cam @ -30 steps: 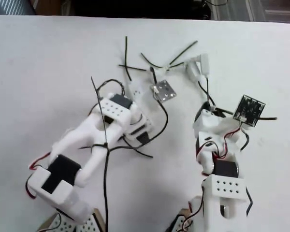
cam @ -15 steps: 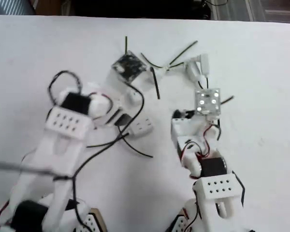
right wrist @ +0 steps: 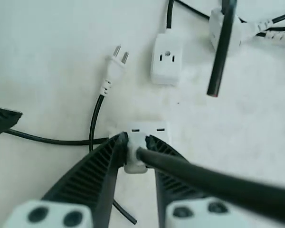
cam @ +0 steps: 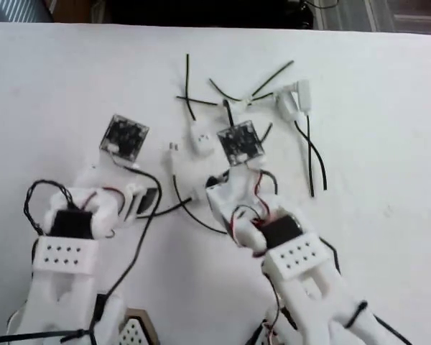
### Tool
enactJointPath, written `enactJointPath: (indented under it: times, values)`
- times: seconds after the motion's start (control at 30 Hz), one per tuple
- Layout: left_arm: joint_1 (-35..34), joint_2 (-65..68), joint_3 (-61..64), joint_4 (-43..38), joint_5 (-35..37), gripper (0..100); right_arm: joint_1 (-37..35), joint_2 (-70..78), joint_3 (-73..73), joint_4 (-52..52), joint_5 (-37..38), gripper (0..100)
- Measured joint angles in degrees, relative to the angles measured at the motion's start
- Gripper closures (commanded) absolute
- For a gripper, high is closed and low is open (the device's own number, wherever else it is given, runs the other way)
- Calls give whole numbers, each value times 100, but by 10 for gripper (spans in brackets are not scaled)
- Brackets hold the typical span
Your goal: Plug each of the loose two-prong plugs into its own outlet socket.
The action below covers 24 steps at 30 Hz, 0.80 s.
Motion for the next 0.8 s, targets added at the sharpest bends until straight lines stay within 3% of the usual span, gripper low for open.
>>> enactJointPath:
  times: [0.33,0.8]
  values:
    - [0,-756,870,-273,0,717,9,1785,-431,-484,0,981]
    - [-9,-844,932,-273,0,717,308,2057,-536,-897,0,981]
